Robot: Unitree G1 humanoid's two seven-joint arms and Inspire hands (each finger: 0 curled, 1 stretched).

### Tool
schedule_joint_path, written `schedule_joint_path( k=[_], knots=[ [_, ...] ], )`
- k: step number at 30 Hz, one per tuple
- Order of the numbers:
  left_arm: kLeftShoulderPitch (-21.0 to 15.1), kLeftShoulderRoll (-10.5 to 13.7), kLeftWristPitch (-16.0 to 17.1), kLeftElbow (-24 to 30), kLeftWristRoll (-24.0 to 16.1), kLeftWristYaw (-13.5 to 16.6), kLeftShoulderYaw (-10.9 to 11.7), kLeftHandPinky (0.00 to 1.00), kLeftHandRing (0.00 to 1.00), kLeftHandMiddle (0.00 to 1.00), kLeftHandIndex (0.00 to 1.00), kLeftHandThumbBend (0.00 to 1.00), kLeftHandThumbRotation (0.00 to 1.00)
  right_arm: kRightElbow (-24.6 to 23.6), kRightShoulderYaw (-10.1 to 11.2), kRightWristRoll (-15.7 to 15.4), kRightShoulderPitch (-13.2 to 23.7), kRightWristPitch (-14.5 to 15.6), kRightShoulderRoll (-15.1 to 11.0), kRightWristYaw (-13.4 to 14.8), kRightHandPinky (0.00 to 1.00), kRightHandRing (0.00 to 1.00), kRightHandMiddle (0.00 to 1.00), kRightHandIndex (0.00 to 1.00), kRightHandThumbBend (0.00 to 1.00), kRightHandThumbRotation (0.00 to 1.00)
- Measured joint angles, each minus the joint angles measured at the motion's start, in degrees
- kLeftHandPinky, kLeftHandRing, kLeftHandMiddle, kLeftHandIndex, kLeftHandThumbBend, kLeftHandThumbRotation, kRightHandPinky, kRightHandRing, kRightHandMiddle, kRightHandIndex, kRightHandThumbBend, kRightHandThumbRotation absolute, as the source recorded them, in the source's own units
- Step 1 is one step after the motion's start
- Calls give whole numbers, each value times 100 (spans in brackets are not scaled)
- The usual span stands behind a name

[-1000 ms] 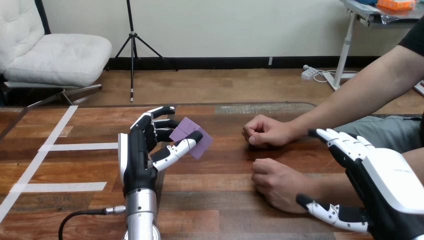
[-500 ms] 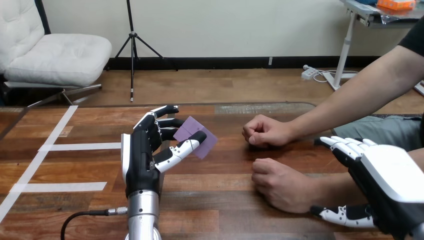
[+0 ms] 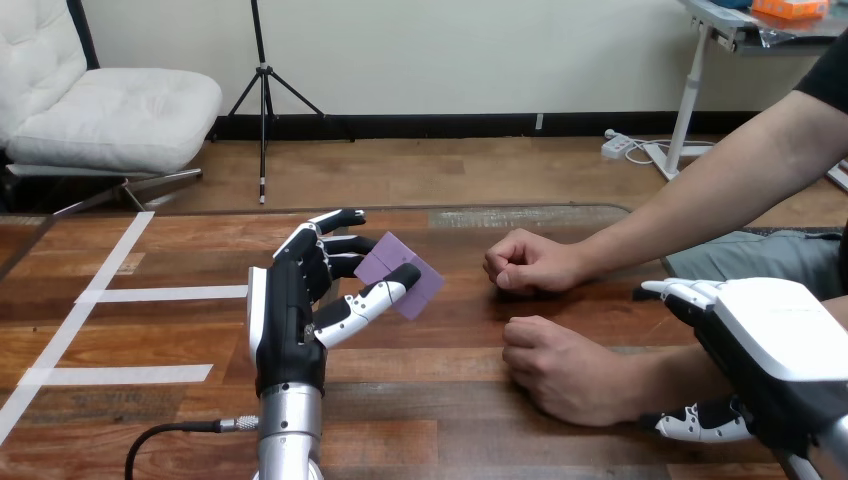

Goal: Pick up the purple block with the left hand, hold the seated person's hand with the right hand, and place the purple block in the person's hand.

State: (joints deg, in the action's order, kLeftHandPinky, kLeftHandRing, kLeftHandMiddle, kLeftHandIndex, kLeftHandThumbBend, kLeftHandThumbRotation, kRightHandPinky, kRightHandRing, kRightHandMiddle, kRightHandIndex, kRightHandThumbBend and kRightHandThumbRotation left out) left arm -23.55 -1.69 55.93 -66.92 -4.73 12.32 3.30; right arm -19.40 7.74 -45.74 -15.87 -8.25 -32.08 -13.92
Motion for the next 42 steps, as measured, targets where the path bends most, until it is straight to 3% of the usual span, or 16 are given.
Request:
schedule_joint_path(
  k=[11, 21, 42],
  knots=[
    [138, -67, 36, 128, 171, -266, 16, 56, 50, 52, 64, 72, 0, 218, -275, -237, 299, 192, -105, -218, 79, 80, 81, 79, 84, 10],
    [235, -148, 64, 229, 525, -697, 58, 56, 50, 53, 64, 71, 0, 494, -526, -428, 554, 378, -263, -377, 77, 78, 80, 77, 86, 7],
    [471, -207, 179, 577, 634, -939, 90, 55, 49, 52, 63, 72, 0, 853, -923, -636, 967, 783, -439, -793, 79, 80, 81, 78, 83, 3]
  ],
)
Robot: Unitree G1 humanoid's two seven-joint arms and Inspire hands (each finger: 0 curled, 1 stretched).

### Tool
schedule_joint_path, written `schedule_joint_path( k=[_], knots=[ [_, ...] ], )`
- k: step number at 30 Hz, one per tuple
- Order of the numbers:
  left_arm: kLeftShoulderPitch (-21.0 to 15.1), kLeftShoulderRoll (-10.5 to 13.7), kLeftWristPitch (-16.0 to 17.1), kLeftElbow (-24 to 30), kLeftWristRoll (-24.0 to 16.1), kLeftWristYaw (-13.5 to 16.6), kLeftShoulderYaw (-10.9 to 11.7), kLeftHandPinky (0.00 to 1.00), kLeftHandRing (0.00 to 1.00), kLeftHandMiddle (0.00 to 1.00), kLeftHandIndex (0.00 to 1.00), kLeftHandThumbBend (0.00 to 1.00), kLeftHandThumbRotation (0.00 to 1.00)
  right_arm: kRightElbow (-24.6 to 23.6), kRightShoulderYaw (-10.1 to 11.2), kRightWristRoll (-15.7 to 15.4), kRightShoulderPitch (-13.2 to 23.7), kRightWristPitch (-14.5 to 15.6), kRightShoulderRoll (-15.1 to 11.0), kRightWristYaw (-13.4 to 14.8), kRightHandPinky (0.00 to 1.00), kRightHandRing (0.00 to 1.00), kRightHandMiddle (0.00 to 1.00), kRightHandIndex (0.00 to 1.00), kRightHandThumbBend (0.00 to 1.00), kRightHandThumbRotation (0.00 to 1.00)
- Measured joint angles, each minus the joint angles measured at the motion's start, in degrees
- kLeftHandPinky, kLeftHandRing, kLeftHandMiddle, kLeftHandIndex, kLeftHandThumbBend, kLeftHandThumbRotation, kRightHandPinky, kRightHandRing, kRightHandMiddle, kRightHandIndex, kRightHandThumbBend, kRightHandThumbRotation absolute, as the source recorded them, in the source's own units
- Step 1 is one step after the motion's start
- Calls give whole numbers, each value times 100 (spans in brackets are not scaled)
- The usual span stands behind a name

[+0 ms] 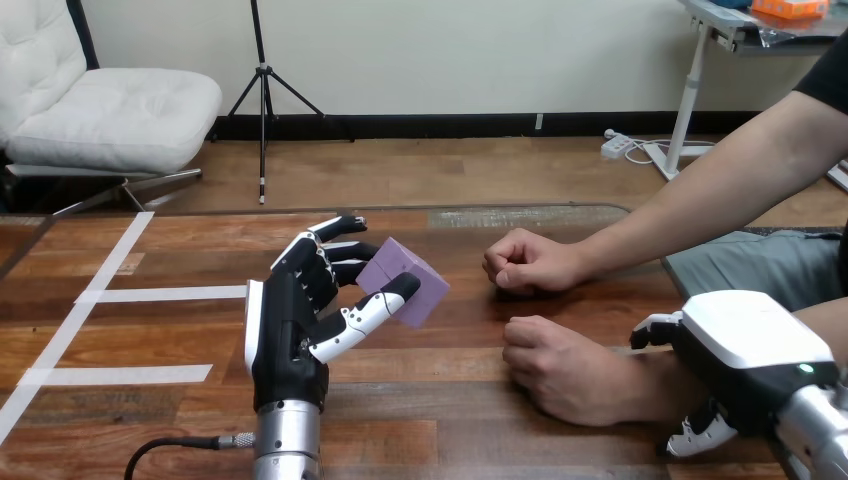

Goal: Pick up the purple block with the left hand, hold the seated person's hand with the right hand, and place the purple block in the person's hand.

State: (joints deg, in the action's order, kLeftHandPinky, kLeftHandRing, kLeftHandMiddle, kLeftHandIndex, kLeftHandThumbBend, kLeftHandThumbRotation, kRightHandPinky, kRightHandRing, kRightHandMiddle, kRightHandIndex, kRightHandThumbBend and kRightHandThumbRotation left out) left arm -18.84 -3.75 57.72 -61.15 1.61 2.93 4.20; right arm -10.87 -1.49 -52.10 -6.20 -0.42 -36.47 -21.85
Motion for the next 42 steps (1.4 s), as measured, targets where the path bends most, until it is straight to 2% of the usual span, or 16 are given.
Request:
schedule_joint_path(
  k=[6, 15, 23, 42],
  knots=[
    [47, -19, 52, 121, 0, -31, 0, 54, 49, 52, 63, 73, 0, 108, -135, -50, 159, 107, 0, -112, 79, 80, 81, 79, 83, 4],
    [101, -31, 102, 268, 2, -80, -2, 53, 49, 52, 63, 73, 0, 275, -303, -194, 295, 161, -5, -118, 78, 79, 80, 79, 83, 5],
    [147, -23, 144, 379, 10, -142, -2, 54, 49, 52, 62, 73, 0, 363, -319, -225, 332, 155, -6, -88, 77, 78, 80, 78, 84, 5],
    [389, 22, 179, 705, 139, -494, -17, 52, 48, 52, 63, 72, 0, 500, -332, -312, 347, 174, -8, -34, 77, 78, 80, 78, 84, 4]
  ],
)
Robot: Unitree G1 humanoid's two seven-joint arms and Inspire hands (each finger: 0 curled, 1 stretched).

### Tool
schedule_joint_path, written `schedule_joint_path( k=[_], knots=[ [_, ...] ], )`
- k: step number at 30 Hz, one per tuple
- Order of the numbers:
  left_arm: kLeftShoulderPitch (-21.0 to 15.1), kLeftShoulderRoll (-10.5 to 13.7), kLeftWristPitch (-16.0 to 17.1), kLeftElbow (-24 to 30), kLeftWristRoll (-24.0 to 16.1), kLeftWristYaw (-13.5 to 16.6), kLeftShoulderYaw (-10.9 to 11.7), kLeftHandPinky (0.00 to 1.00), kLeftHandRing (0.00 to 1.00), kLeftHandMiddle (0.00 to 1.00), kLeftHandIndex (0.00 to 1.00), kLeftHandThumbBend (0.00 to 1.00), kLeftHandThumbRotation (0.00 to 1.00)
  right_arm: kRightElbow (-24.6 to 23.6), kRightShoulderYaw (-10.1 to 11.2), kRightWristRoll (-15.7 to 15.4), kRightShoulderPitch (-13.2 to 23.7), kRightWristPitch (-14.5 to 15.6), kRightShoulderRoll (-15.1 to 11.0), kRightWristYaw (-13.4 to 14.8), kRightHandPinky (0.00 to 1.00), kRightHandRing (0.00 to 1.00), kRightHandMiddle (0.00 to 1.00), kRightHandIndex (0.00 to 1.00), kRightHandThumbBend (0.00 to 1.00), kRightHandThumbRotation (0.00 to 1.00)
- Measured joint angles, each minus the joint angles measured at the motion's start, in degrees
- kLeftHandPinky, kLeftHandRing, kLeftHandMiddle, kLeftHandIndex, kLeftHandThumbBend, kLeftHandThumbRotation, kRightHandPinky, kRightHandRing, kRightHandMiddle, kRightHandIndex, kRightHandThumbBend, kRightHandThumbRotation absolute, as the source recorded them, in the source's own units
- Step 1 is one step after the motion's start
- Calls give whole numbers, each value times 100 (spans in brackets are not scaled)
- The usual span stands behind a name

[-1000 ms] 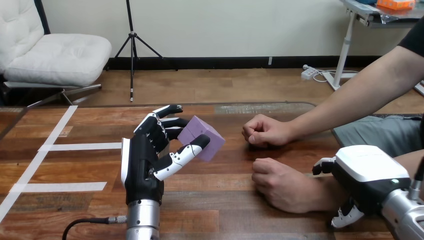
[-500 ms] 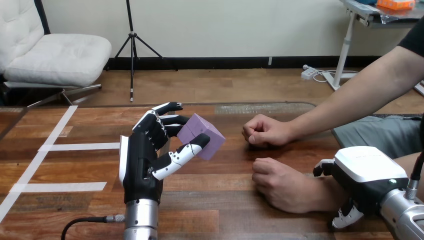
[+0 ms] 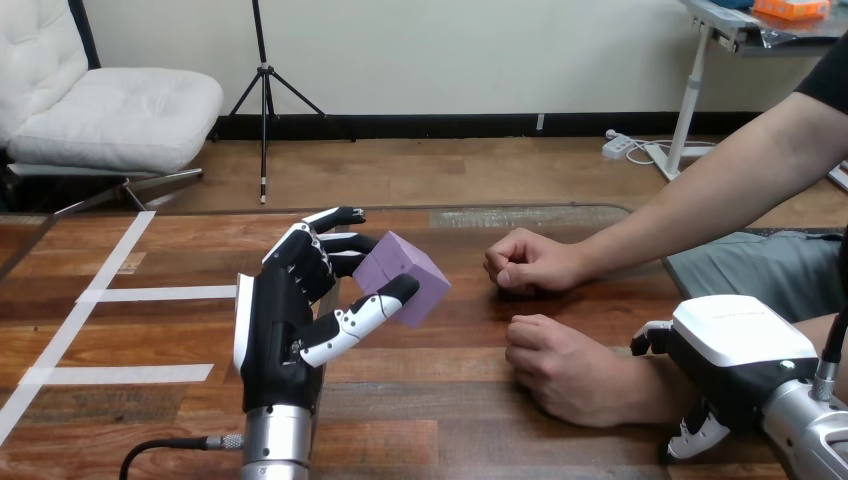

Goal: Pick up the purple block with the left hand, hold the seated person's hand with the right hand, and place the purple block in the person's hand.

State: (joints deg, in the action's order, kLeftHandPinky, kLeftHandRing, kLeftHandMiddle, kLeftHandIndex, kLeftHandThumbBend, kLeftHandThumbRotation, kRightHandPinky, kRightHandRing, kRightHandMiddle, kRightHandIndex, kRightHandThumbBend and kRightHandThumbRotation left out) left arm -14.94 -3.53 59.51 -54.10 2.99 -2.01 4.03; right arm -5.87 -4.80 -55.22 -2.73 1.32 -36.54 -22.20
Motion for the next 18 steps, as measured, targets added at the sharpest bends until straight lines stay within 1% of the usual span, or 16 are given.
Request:
schedule_joint_path(
  k=[10, 18],
  knots=[
    [102, 21, 20, 166, 125, -181, -23, 53, 49, 52, 63, 72, 0, 154, -31, -37, 46, -24, -6, 125, 77, 78, 79, 78, 85, 5],
    [163, 30, 30, 268, 197, -262, -61, 53, 48, 51, 63, 73, 0, 309, -124, -65, 108, -38, -67, 268, 76, 77, 79, 77, 85, 6]
  ],
)
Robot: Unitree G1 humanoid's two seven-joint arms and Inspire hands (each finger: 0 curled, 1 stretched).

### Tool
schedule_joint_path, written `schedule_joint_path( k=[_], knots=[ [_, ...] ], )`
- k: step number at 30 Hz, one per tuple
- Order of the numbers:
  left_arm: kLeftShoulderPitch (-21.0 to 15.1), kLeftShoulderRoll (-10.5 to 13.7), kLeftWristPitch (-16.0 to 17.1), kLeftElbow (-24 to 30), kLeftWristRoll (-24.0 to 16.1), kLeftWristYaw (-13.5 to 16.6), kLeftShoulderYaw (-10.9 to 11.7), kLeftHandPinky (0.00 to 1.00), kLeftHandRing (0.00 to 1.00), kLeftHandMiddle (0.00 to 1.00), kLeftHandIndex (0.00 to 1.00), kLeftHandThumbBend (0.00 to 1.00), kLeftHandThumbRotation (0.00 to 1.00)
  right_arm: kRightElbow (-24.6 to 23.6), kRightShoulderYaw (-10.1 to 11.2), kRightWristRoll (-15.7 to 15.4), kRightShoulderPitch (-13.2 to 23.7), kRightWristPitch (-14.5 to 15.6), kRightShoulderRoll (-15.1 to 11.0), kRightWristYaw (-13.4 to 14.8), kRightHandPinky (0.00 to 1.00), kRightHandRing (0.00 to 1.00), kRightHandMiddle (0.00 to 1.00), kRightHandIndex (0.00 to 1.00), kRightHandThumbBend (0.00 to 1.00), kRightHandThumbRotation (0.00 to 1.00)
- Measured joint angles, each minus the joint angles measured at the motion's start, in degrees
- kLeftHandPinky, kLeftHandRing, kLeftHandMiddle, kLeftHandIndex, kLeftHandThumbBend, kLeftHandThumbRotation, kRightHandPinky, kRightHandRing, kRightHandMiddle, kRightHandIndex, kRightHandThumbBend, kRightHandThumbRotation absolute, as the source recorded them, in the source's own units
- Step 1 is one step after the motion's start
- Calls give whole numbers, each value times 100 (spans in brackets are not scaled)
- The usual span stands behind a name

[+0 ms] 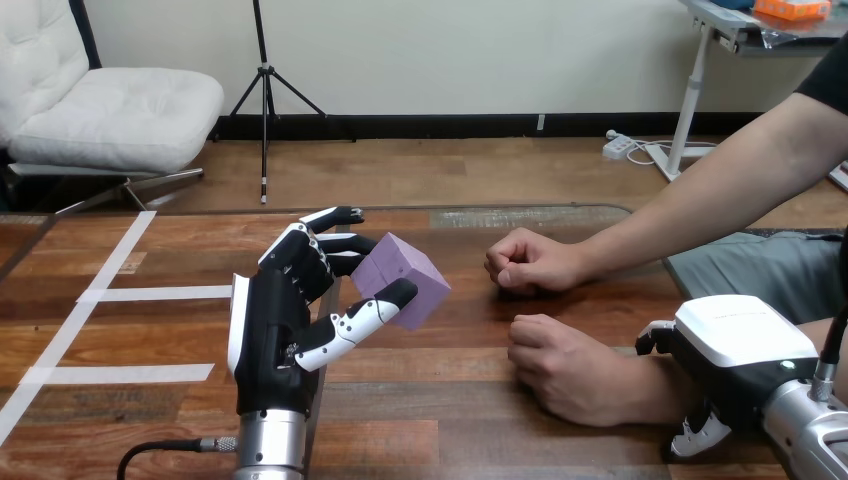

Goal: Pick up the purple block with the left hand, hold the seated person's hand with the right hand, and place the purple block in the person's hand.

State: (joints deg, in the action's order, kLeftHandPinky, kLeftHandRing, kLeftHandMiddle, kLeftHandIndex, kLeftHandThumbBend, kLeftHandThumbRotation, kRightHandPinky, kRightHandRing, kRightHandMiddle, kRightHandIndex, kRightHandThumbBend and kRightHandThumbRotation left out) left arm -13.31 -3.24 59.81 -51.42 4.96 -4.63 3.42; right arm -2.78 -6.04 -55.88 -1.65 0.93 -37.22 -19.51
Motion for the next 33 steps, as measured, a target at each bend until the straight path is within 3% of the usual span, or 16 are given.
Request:
schedule_joint_path(
  k=[33],
  knots=[
    [176, 20, -8, 249, 195, -214, -50, 52, 48, 51, 63, 72, 0, 581, -213, -32, 341, 53, -93, 288, 78, 79, 80, 79, 82, 6]
  ],
)
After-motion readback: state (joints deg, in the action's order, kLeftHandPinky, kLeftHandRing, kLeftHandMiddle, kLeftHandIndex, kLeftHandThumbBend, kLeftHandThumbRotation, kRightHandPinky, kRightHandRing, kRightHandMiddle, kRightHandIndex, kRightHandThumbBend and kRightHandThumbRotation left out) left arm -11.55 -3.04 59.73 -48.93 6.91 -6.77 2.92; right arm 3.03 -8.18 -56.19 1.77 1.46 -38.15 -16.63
